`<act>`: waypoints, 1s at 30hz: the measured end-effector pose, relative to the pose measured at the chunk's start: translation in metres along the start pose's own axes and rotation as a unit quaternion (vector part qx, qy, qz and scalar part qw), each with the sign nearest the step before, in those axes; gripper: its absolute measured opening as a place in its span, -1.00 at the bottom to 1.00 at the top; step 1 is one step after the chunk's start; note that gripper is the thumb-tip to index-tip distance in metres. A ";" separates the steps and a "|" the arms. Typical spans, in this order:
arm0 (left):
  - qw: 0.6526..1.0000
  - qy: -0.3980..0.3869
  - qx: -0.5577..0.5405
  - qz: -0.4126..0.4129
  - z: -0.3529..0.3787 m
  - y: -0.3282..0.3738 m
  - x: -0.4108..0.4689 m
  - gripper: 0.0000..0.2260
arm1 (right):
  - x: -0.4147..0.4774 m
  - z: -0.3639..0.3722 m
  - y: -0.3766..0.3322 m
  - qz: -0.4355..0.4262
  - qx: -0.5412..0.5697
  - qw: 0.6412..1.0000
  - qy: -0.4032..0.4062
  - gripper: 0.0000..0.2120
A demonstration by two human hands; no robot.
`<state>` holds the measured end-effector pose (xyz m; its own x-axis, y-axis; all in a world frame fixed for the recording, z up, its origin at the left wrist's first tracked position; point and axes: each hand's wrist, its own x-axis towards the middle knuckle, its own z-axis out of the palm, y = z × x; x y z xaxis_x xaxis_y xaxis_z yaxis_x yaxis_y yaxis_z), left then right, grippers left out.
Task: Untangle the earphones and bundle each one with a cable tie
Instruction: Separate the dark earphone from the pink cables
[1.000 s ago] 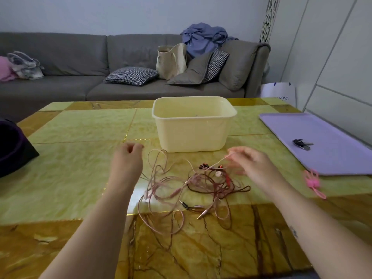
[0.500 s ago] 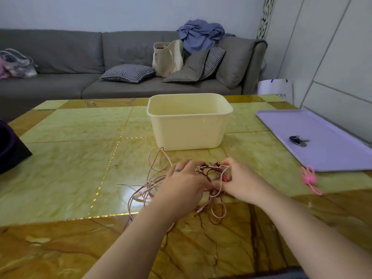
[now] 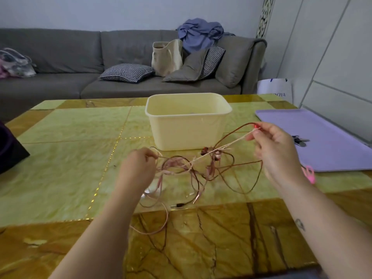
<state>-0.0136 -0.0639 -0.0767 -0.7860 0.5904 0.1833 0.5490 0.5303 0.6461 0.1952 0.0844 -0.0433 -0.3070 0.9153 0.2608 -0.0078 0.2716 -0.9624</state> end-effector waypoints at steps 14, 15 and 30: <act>0.933 -0.254 -0.144 0.210 0.015 0.050 -0.057 -0.66 | -0.030 0.026 -0.021 -0.125 -0.286 0.921 -0.232 -0.80; 0.933 -0.256 -0.160 0.194 0.016 0.051 -0.057 -0.70 | -0.031 0.025 -0.023 -0.127 -0.280 0.921 -0.241 -0.78; 0.979 0.027 -0.195 -0.047 -0.016 0.013 -0.006 -0.82 | -0.012 0.015 -0.037 -0.020 0.128 0.961 -0.246 -0.81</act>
<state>-0.0069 -0.0705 -0.0573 -0.8480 0.5108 0.1413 0.3309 0.3021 0.8940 0.1847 0.0587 -0.0123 -0.7141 0.6367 0.2911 -0.2429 0.1646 -0.9560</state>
